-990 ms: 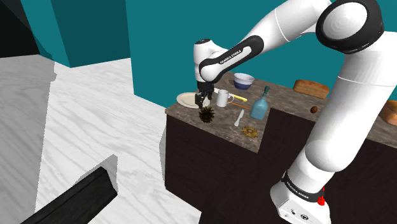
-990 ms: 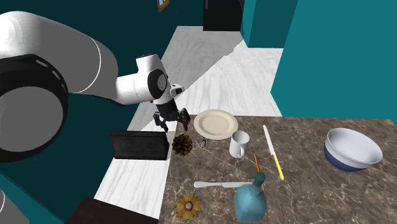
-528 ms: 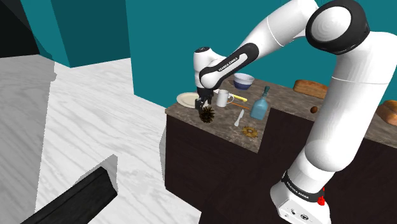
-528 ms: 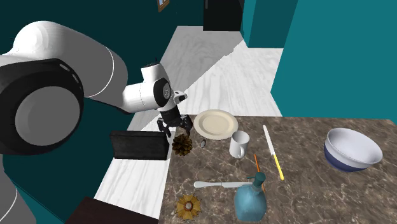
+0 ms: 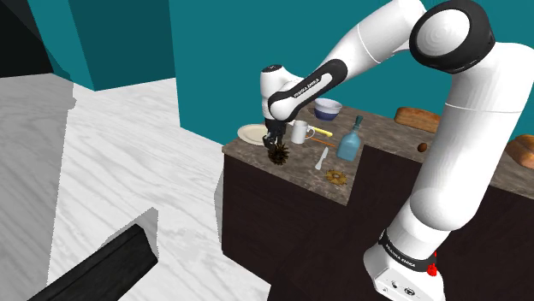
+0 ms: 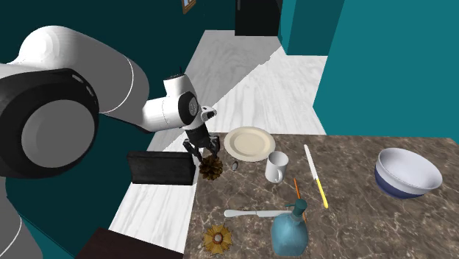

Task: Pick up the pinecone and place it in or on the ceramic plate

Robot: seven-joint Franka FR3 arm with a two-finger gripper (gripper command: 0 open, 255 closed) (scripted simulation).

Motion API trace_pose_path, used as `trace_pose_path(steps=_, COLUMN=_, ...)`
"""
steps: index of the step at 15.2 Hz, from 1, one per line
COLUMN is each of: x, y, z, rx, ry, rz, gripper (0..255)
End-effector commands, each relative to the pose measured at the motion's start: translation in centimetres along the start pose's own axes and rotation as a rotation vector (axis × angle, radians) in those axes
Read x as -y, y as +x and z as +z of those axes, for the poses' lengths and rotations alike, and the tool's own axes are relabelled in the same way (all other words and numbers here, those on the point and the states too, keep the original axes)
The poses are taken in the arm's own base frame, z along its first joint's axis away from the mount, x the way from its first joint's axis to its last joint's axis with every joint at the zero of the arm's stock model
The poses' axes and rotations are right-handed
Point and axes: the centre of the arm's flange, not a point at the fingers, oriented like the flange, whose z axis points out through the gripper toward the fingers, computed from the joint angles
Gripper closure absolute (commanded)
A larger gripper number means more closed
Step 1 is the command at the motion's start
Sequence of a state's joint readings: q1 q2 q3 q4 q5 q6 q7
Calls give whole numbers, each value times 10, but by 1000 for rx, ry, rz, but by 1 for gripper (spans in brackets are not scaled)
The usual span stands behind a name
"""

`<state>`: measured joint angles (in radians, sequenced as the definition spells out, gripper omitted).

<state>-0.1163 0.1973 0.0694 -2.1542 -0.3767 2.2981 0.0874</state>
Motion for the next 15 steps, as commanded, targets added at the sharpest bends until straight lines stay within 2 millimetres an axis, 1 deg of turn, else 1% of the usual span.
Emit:
trace_pose_path(steps=1, x=0, y=0, z=0, rx=0, ry=0, rz=0, gripper=255)
trace_pose_path(steps=9, x=0, y=0, z=0, rx=0, ry=0, rz=0, gripper=255)
trace_pose_path(steps=15, x=-8, y=-2, z=-30, rx=0, ry=0, rz=0, gripper=255)
